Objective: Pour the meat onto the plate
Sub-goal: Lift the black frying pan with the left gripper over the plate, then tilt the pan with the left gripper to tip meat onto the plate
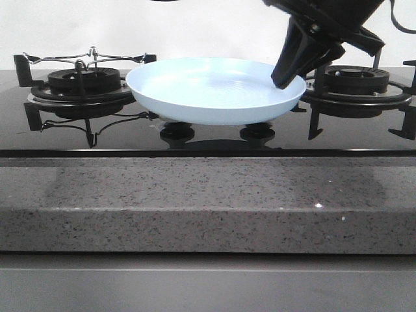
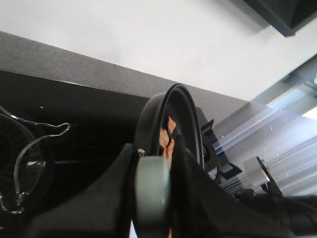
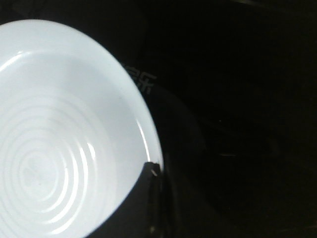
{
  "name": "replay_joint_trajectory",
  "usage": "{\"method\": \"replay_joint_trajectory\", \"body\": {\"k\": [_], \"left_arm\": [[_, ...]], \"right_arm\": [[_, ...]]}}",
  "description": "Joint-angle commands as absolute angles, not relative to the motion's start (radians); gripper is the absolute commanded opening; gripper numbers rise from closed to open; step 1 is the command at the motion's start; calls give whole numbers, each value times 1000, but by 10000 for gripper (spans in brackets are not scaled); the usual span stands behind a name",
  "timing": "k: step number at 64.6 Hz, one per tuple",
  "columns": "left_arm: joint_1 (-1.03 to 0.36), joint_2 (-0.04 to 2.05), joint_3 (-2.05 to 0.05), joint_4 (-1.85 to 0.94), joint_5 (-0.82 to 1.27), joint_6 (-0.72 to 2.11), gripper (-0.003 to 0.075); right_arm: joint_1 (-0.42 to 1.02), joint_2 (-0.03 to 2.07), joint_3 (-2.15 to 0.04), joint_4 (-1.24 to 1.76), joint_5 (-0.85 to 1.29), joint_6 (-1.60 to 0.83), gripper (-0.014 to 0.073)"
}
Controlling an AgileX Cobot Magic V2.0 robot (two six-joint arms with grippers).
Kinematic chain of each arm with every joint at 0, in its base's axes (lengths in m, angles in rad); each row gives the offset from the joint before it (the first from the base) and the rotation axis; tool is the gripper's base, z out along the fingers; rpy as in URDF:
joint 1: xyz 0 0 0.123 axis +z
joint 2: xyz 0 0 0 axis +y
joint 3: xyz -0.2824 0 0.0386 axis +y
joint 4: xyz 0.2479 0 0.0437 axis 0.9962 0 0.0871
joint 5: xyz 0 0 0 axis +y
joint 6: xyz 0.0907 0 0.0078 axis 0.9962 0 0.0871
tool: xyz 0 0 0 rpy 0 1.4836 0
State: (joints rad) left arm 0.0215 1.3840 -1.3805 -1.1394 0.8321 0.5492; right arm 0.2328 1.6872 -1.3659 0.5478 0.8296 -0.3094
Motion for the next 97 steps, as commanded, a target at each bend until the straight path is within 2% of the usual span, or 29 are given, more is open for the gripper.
{"method": "replay_joint_trajectory", "body": {"k": [1, 23, 49, 86, 97], "left_arm": [[-48, 1323, -1406, -1136, 741, 549, -20], [-292, 1307, -1404, -875, 637, 551, -20], [-466, 1243, -1406, -557, 482, 551, -20], [-746, 1211, -1406, 50, 317, 551, -20], [-763, 1211, -1406, 78, 306, 551, -20]], "right_arm": [[231, 1634, -1387, 576, 800, -324, -112], [231, 1634, -1387, 576, 800, -324, -112], [231, 1634, -1387, 576, 801, -324, -112], [231, 1634, -1387, 576, 801, -324, -112], [231, 1634, -1387, 576, 801, -324, -112]]}}
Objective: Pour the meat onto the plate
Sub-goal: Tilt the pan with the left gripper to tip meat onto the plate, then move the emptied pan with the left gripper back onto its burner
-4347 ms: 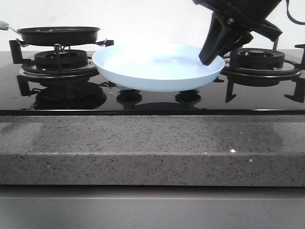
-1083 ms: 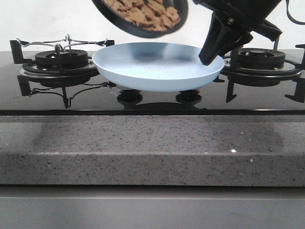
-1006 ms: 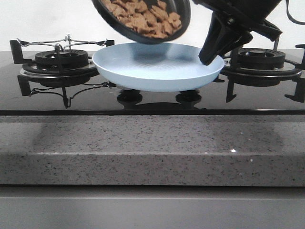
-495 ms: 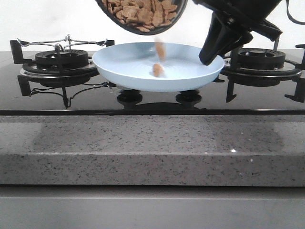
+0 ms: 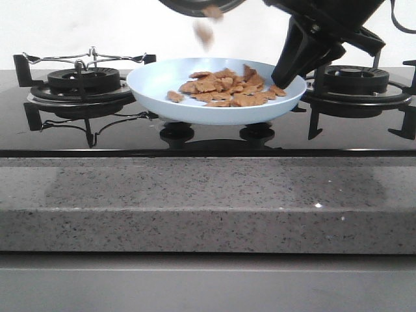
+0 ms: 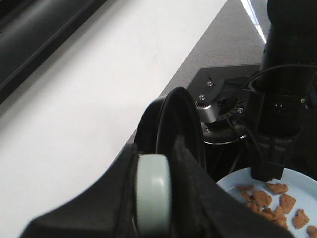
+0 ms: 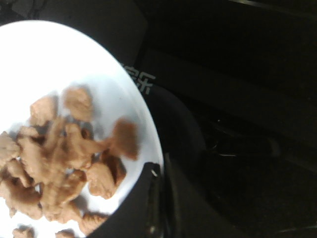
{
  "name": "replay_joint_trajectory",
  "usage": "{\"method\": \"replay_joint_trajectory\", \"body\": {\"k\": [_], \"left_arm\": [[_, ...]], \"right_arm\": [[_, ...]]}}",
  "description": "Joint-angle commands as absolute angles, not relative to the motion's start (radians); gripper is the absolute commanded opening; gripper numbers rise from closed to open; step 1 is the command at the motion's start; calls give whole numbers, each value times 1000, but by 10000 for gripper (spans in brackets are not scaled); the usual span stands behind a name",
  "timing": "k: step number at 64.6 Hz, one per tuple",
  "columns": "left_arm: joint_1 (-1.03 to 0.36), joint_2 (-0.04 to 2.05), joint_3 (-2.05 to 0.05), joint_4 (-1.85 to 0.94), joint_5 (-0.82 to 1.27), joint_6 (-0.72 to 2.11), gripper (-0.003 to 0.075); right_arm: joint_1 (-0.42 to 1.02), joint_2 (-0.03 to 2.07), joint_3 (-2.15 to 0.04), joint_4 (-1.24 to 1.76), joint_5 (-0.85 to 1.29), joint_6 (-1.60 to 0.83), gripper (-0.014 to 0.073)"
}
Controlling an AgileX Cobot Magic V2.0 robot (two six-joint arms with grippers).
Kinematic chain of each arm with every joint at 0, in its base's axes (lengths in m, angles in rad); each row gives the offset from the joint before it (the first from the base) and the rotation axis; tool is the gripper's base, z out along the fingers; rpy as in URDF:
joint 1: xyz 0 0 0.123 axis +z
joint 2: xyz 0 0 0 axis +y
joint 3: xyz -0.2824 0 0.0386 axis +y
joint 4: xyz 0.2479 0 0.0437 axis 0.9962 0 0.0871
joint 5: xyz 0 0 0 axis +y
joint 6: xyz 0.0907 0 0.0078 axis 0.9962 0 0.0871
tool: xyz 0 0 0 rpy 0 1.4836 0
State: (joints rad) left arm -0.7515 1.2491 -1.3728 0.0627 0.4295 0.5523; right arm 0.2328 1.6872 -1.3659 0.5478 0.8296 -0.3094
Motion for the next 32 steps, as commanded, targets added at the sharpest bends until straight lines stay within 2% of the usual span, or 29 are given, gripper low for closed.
{"method": "replay_joint_trajectory", "body": {"k": [1, 18, 32], "left_arm": [[-763, 1211, -1406, 78, 306, 551, -20], [-757, 1211, -1406, 73, 330, 535, -20], [-643, 1211, -1406, 64, 388, 412, -20]], "right_arm": [[231, 1634, -1387, 576, 801, -324, -112], [231, 1634, -1387, 576, 801, -324, -112], [231, 1634, -1387, 576, 801, -324, -112]]}}
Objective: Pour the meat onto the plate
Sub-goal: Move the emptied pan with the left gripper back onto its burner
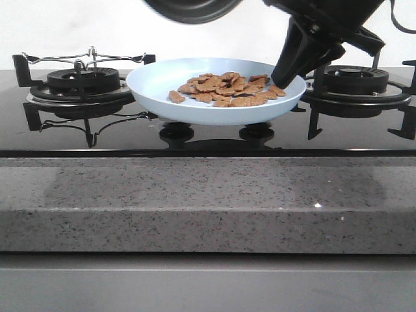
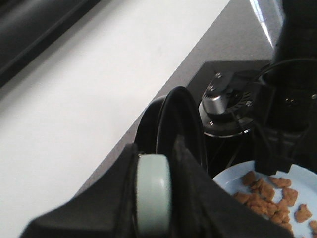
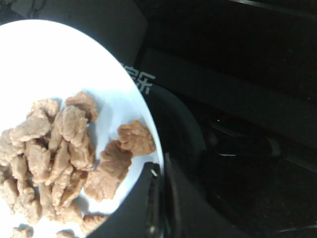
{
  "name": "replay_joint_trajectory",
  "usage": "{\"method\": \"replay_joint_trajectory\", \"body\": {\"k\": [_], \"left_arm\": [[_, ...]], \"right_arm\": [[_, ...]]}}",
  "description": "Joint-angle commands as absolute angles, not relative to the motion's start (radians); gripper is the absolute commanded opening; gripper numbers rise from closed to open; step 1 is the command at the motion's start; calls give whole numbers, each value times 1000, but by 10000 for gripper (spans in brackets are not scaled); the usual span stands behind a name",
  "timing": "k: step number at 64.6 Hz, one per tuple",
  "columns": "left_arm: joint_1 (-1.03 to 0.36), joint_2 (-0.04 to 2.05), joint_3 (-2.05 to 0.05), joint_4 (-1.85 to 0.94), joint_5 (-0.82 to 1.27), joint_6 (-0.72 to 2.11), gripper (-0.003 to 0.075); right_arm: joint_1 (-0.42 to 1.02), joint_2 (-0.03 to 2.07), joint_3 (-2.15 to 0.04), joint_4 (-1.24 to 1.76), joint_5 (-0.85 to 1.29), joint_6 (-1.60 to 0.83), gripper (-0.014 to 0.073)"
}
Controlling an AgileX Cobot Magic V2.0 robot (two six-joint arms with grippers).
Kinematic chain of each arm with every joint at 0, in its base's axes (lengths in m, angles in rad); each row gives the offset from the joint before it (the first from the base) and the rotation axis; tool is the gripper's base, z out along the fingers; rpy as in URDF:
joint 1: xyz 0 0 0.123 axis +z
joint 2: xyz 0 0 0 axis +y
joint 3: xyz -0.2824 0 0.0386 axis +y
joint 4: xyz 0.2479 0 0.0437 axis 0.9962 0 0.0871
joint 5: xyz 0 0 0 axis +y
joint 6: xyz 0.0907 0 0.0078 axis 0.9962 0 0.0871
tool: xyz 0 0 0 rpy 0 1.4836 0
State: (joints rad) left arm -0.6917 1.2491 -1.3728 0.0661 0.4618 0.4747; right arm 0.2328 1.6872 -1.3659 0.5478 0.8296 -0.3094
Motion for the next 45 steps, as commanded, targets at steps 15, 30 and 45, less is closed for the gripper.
{"method": "replay_joint_trajectory", "body": {"k": [15, 30, 45], "left_arm": [[-407, 1211, -1409, -119, 424, 380, -20], [-161, 1220, -1419, -322, 484, 384, -20], [4, 1320, -1539, -473, 719, 388, -20]], "right_arm": [[231, 1634, -1387, 576, 801, -324, -112], [231, 1634, -1387, 576, 801, -324, -112], [231, 1634, -1387, 576, 801, -324, -112]]}}
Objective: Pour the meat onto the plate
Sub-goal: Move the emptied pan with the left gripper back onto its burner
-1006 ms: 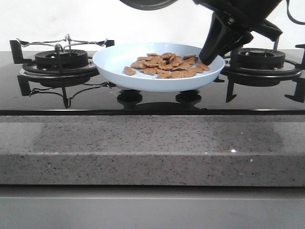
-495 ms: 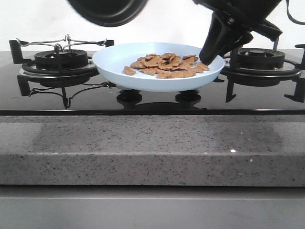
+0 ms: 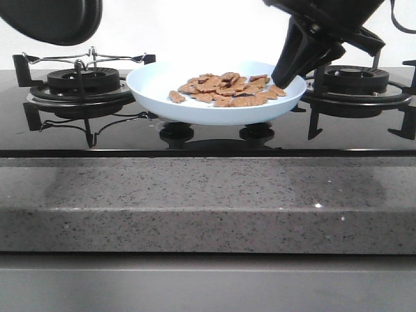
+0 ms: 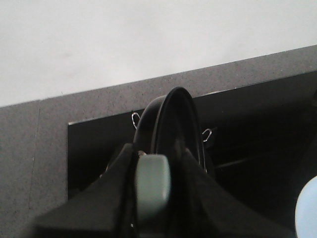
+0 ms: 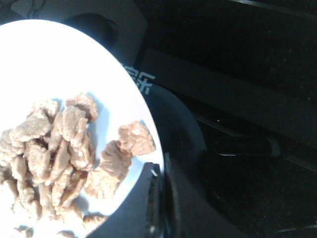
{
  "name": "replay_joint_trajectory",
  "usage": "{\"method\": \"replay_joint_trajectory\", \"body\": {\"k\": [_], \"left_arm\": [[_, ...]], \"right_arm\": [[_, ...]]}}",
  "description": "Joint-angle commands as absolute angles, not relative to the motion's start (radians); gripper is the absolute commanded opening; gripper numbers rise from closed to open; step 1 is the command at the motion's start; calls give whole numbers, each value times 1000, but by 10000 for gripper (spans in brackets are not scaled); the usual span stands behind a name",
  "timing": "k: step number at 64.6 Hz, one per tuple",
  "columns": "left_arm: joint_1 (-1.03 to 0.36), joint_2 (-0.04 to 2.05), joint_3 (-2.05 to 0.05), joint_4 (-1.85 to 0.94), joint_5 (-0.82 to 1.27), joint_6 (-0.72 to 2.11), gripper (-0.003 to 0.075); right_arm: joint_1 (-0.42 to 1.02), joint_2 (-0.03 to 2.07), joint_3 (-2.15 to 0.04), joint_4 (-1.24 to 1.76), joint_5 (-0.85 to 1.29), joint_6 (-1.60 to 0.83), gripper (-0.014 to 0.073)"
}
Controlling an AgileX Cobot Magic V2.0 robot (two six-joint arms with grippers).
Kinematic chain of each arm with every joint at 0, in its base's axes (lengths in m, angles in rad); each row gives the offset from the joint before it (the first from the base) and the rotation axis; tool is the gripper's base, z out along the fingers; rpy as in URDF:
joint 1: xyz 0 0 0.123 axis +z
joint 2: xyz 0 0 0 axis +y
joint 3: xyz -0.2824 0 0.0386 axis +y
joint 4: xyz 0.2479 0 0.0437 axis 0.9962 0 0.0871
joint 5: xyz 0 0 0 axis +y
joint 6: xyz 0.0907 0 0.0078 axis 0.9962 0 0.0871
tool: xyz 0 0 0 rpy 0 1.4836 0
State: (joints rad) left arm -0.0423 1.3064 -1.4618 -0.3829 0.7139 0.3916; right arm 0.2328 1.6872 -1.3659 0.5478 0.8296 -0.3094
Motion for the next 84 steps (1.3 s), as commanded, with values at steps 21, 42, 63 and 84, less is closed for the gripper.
{"method": "replay_joint_trajectory", "body": {"k": [21, 42, 63, 84], "left_arm": [[200, 1489, -1628, -870, 822, 450, -20], [370, 1666, -1628, -1328, 978, 525, -20], [389, 1819, -1628, -1482, 1056, 530, -20], [389, 1906, -1628, -1480, 1107, 530, -20]], "right_arm": [[231, 1634, -1387, 576, 801, -324, -112], [231, 1634, -1387, 576, 801, -324, -112], [231, 1634, -1387, 576, 801, -324, -112], [231, 1634, -1387, 576, 801, -324, -112]]}}
